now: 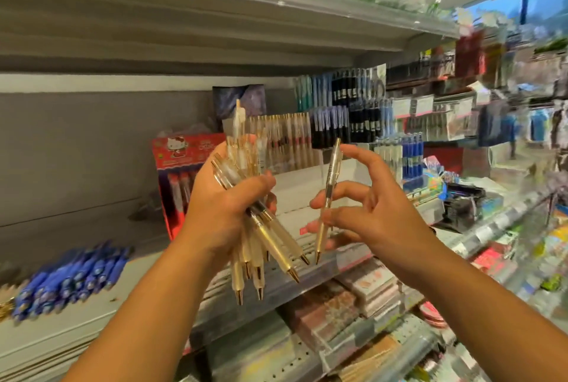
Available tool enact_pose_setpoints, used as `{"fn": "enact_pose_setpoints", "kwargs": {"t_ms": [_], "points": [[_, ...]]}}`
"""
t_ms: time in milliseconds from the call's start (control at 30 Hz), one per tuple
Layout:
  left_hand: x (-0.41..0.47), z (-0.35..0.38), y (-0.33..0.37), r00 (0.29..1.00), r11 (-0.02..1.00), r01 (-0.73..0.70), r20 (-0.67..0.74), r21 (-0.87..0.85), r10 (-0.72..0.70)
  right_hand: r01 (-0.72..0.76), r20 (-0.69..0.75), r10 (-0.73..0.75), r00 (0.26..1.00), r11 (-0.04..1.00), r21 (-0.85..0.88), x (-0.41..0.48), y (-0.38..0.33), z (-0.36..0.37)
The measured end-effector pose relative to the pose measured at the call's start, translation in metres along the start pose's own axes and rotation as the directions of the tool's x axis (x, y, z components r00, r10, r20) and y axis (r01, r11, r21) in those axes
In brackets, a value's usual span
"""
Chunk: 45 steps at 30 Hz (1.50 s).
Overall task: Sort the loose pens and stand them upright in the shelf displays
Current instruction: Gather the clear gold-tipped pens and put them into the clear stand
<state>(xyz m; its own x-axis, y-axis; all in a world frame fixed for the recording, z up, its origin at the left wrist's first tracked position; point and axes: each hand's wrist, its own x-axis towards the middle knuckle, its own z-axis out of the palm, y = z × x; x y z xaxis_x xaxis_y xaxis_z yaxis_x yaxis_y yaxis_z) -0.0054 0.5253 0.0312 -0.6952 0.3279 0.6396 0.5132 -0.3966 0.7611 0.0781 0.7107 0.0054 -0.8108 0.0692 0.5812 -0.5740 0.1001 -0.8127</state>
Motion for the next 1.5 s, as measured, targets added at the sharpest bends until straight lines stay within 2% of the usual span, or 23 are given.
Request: {"fn": "enact_pose_setpoints", "kwargs": {"t_ms": [100, 200, 333, 433, 733, 867, 1100, 1233, 1400, 1500], "points": [[0.028, -0.01, -0.017, 0.998, 0.999, -0.043, -0.054, -0.001, 0.043, 0.02, -0.019, -0.021, 1.0, 0.999, -0.039, 0.034, 0.021, -0.009], [0.05, -0.021, -0.032, 0.979, 0.994, -0.094, -0.173, 0.061, 0.103, 0.041, -0.028, -0.043, 0.999, 0.997, -0.065, 0.068, 0.038, -0.015], [0.064, -0.029, -0.047, 0.92, 0.972, -0.159, -0.333, 0.17, 0.209, 0.106, -0.044, -0.11, 0.993, 0.991, -0.084, 0.108, 0.06, -0.016], [0.065, -0.03, -0.056, 0.874, 0.941, -0.198, -0.386, 0.273, 0.296, 0.141, -0.011, -0.142, 0.99, 0.987, -0.079, 0.137, 0.08, -0.013], [0.062, -0.011, -0.079, 0.784, 0.84, -0.109, -0.474, 0.531, 0.401, 0.203, 0.141, -0.172, 0.975, 0.945, -0.255, 0.197, 0.133, 0.002], [0.059, -0.001, -0.092, 0.747, 0.825, -0.041, -0.531, 0.564, 0.4, 0.216, 0.205, -0.161, 0.966, 0.935, -0.282, 0.2, 0.148, 0.003], [0.055, 0.0, -0.094, 0.701, 0.821, 0.066, -0.612, 0.567, 0.366, 0.245, 0.201, -0.185, 0.962, 0.911, -0.331, 0.196, 0.149, 0.004], [0.049, -0.001, -0.092, 0.707, 0.822, 0.077, -0.612, 0.565, 0.354, 0.225, 0.211, -0.149, 0.966, 0.885, -0.407, 0.191, 0.149, 0.007], [0.048, -0.005, -0.095, 0.716, 0.823, 0.084, -0.608, 0.561, 0.341, 0.255, 0.204, -0.177, 0.963, 0.844, -0.471, 0.186, 0.147, 0.008], [0.048, -0.006, -0.097, 0.733, 0.819, 0.098, -0.597, 0.566, 0.325, 0.305, 0.252, -0.191, 0.949, 0.764, -0.569, 0.182, 0.148, 0.008]]}}
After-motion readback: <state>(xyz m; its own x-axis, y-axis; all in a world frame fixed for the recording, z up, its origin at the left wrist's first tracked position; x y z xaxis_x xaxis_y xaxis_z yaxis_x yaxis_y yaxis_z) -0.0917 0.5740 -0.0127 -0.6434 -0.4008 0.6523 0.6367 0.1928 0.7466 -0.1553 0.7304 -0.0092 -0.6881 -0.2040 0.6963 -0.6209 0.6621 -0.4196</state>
